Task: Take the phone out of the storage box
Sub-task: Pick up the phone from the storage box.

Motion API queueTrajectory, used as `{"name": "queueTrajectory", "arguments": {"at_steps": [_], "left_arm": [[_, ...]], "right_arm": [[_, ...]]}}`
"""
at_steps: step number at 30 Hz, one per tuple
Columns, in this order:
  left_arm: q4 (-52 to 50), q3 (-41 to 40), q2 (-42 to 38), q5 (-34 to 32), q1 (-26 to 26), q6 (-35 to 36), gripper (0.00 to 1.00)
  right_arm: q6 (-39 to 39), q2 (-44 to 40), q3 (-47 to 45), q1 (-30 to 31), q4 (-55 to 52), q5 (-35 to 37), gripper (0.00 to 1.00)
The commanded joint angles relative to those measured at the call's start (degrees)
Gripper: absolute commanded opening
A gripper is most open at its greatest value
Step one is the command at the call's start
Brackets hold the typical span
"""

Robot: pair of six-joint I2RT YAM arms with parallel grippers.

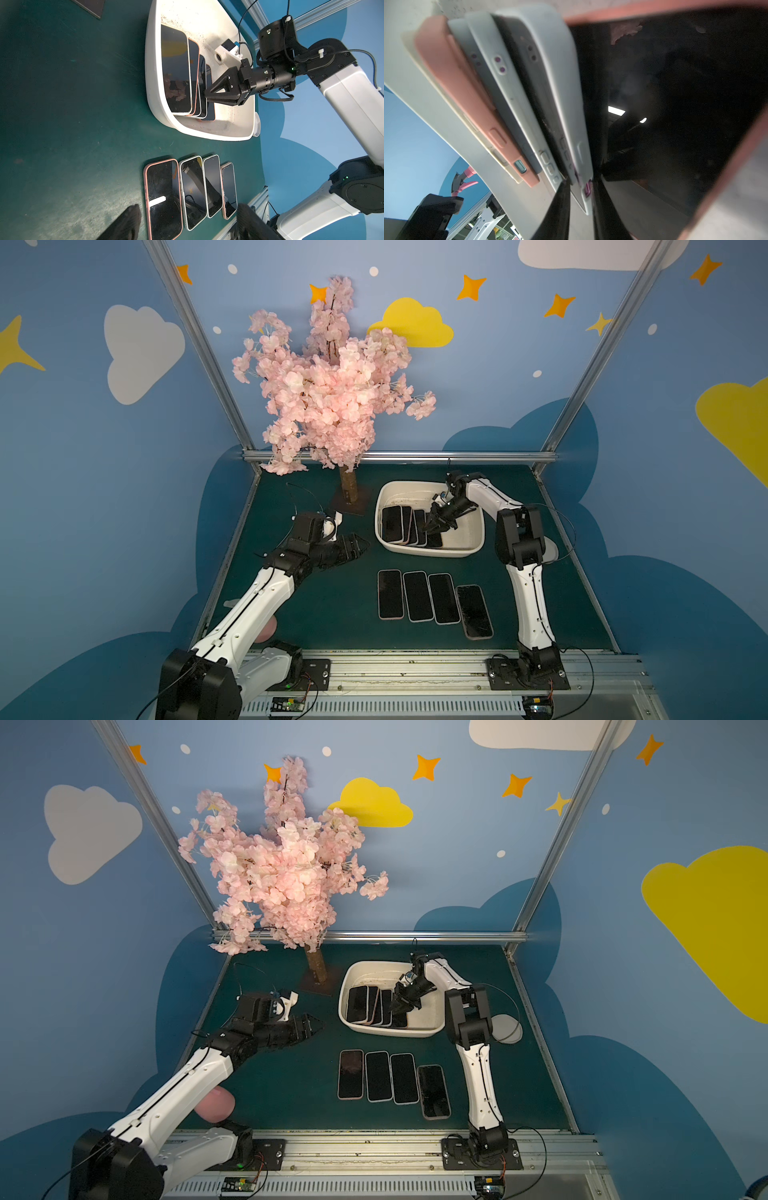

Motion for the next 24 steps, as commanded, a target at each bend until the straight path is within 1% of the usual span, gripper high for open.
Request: {"name": "queueTrajectory", "arguments": {"at_steps": [1, 6, 8, 11, 16, 20, 24], "left_arm": [[-0.4, 0.3, -0.8, 0.6, 0.3, 0.5, 0.77], [0.0, 0.0, -1.0, 0.7, 0.3, 0.0, 0.77], [0.0, -0.3, -1.1, 0.8, 0.3, -0.2, 0.77], [-0.4, -0.4, -1.2, 1.0, 0.3, -0.2, 0.77], [-0.4, -0.7, -1.6, 1.1, 0.3, -0.1, 0.77], [0.0, -0.9, -1.4, 1.2, 0.3, -0.4, 0.77], [-0.4, -0.5, -1.3, 1.8, 0.3, -0.1, 0.77]], "right_arm": [[0.9, -3.8, -2.8, 0.5, 8.2, -5.2, 0.22], [1.3, -7.4, -6.2, -0.6, 11.9, -6.6, 0.24], [2.9, -8.2, -7.5, -1.3, 14.3, -8.3, 0.24], [4.5, -8.7, -7.2, -2.1, 13.9, -6.3, 0.25], [2.8, -10.0, -3.4, -0.3, 10.6, -3.1, 0.32], [3.4, -7.8, 1.6, 1.9, 9.0, -4.7, 0.35], [5.6, -4.9, 4.1, 2.4, 9.3, -5.2, 0.35]]}}
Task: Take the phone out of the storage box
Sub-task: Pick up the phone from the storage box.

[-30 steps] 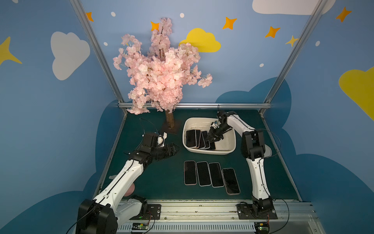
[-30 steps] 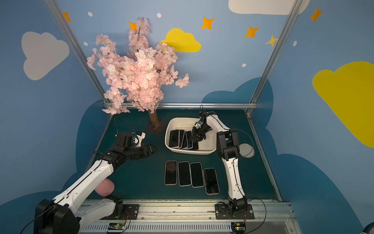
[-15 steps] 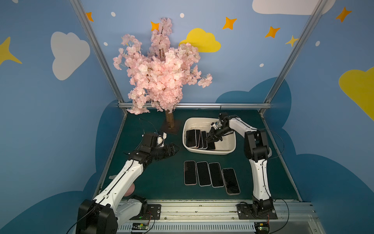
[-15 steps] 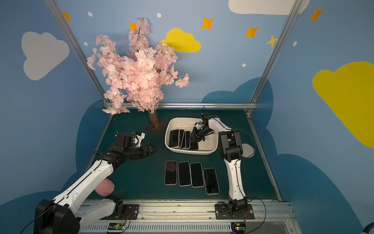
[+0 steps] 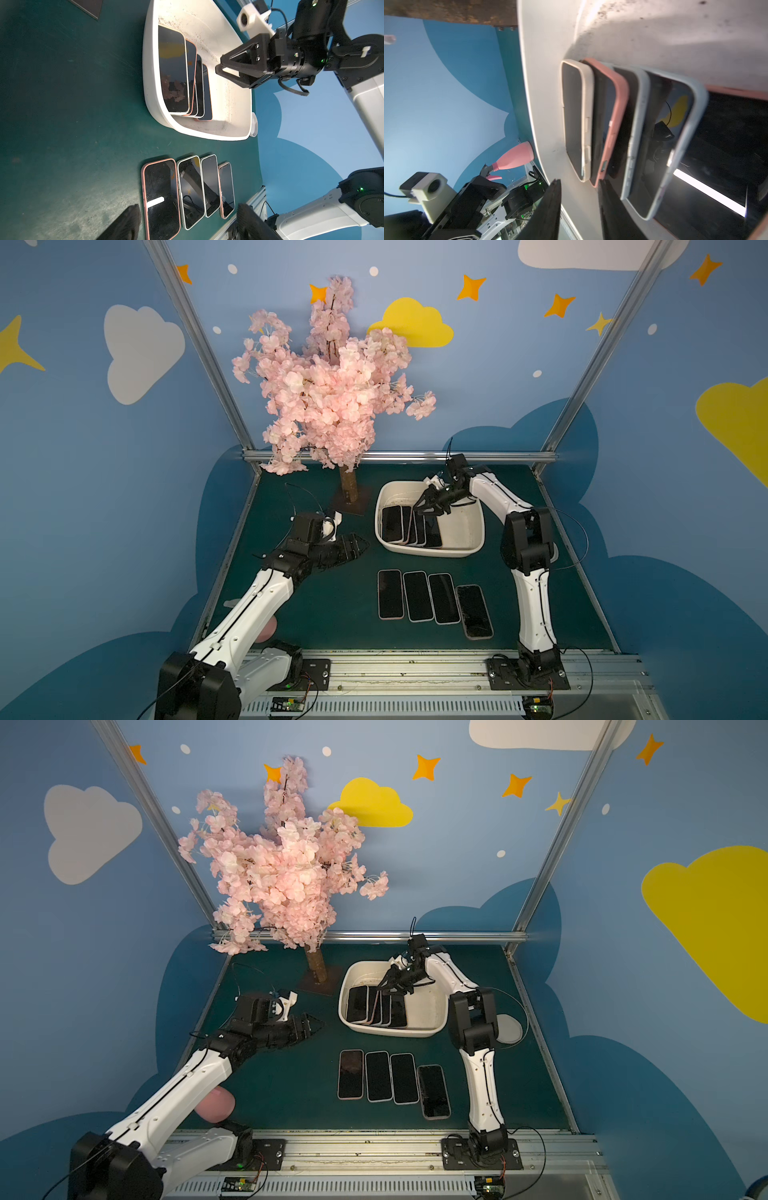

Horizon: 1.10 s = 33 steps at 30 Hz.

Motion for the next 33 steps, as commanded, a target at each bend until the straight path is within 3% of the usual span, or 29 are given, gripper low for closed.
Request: {"name": "queueTrajectory", "arguments": {"at_steps": [1, 10, 33], "left_arm": [[-0.6, -0.3, -0.6, 1.3, 0.3, 0.6, 0.77], [-1.3, -1.9, -3.1, -0.3, 0.4, 1.4, 0.77], [-1.2, -1.0, -1.0, 0.1, 0.7, 2.5, 0.77]], "right_arm": [[1.5, 2.3, 2.2, 0.6, -1.6, -0.5, 0.35], [2.7, 3.7, 0.2, 1.8, -1.6, -0.9, 0.35], [3.2, 6.0, -2.5, 3.3, -1.2, 4.2, 0.35]]}}
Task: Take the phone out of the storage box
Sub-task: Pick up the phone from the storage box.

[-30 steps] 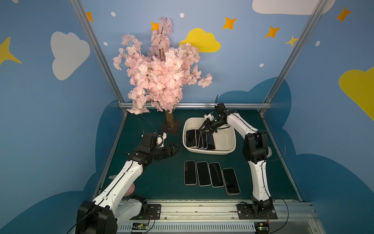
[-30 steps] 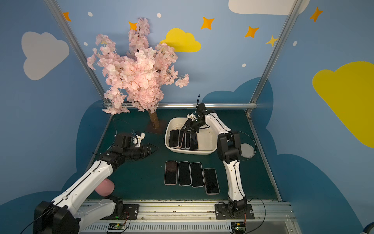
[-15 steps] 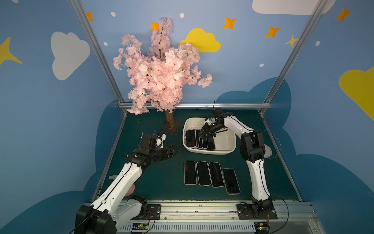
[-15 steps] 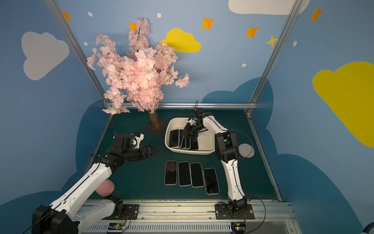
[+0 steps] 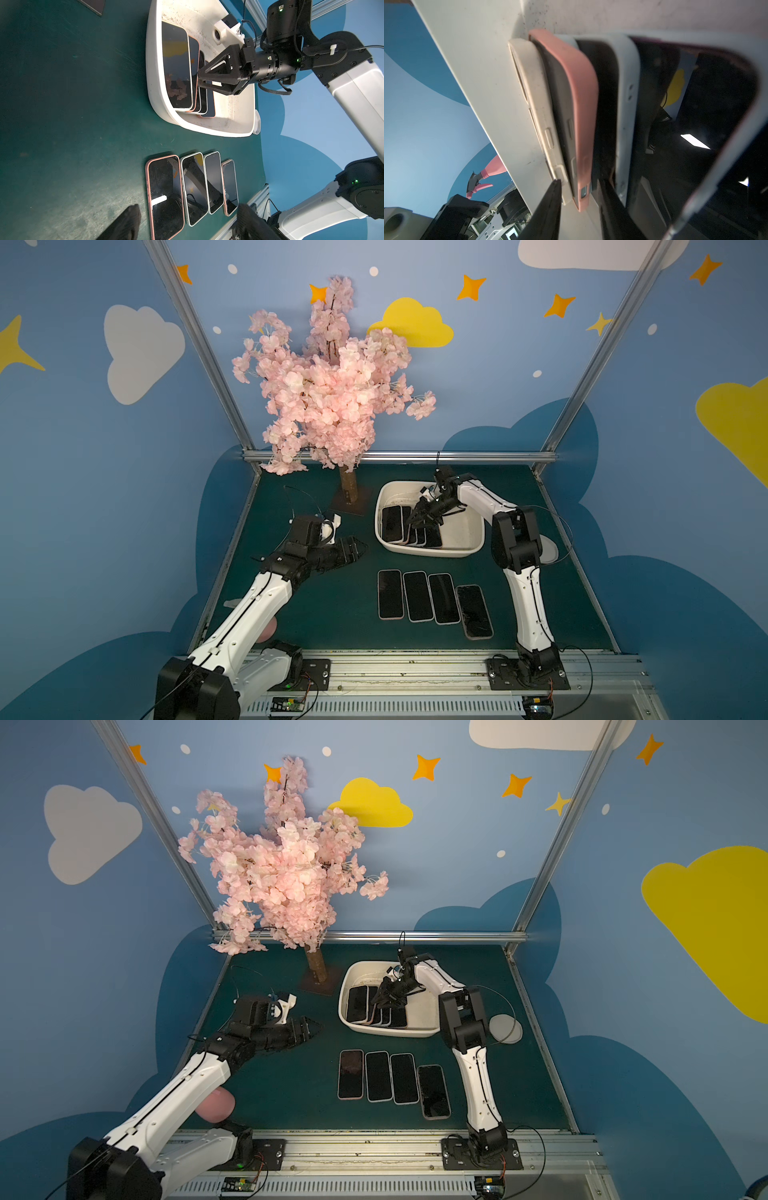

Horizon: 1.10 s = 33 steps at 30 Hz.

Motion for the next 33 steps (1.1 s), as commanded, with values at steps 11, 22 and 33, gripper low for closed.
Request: {"name": "queueTrajectory", "arguments": {"at_steps": [11, 22, 33], "left_arm": [[-1.7, 0.2, -0.6, 0.0, 0.6, 1.8, 0.77], [-2.0, 0.0, -1.7, -0.3, 1.2, 1.4, 0.77], [-0.2, -0.3, -1.5, -0.1, 1.2, -0.2, 0.77]], "right_arm": [[0.4, 4.0, 3.4, 2.6, -1.2, 5.5, 0.38], [1.5, 2.9, 3.1, 2.5, 0.1, 7.5, 0.13], [0.5, -3.5, -1.2, -0.5, 0.0, 8.8, 0.03]]}}
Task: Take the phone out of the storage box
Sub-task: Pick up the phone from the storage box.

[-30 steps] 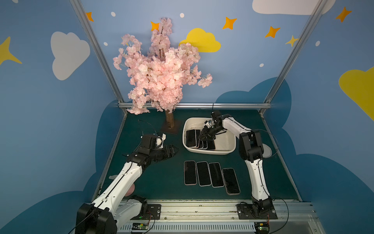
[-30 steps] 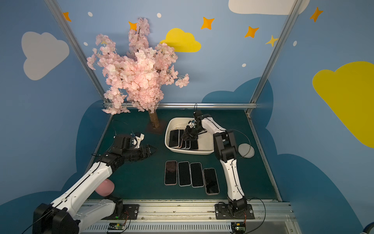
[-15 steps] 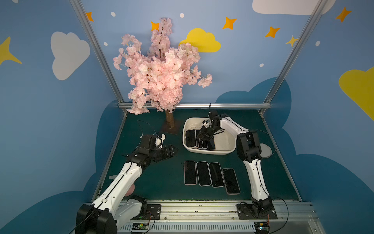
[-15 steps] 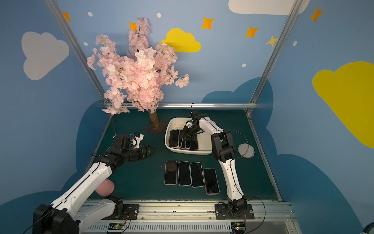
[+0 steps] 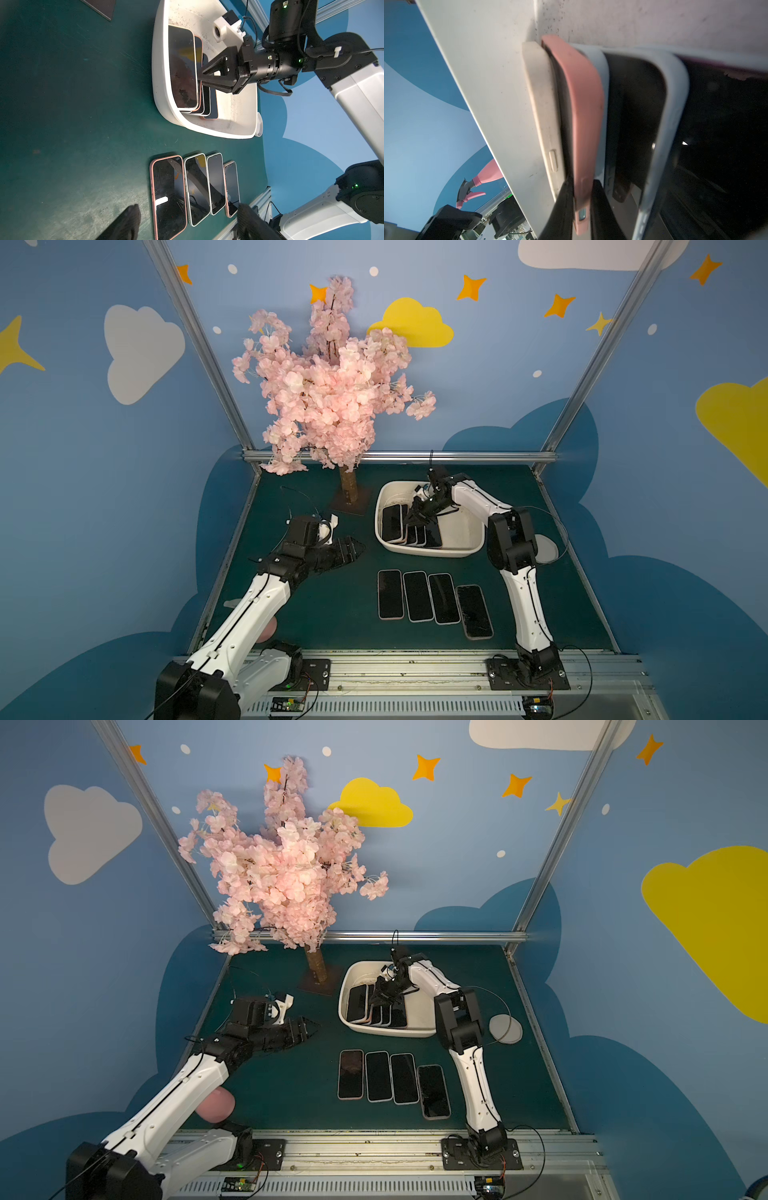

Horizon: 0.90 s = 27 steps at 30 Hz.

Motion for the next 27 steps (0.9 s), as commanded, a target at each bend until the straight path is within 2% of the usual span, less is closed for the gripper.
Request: {"name": "queueTrajectory", "arguments": {"at_steps": [1, 7, 12, 18, 27], "left_arm": [[1.5, -0.2, -0.4, 0.5, 0.3, -0.6, 0.77], [5.3, -0.1, 1.6, 2.5, 0.3, -2.8, 0.78], [10.8, 0.0, 4.3, 6.7, -0.1, -5.4, 0.78], [20.3, 1.1, 8.5, 10.5, -2.2, -8.5, 0.79], [29.9, 7.3, 20.7, 15.4, -8.1, -11.7, 0.8]], "right_arm": [[-0.9, -4.7, -3.1, -2.7, -1.9, 5.8, 0.03], [-2.3, -11.5, -9.1, -8.0, -1.1, 4.6, 0.03], [-4.3, -16.6, -14.9, -10.6, 1.0, 1.1, 0.03], [-4.9, -23.0, -20.0, -11.8, 4.3, -3.8, 0.03], [-3.7, -31.0, -20.0, -11.7, 4.3, -10.2, 0.03]]}}
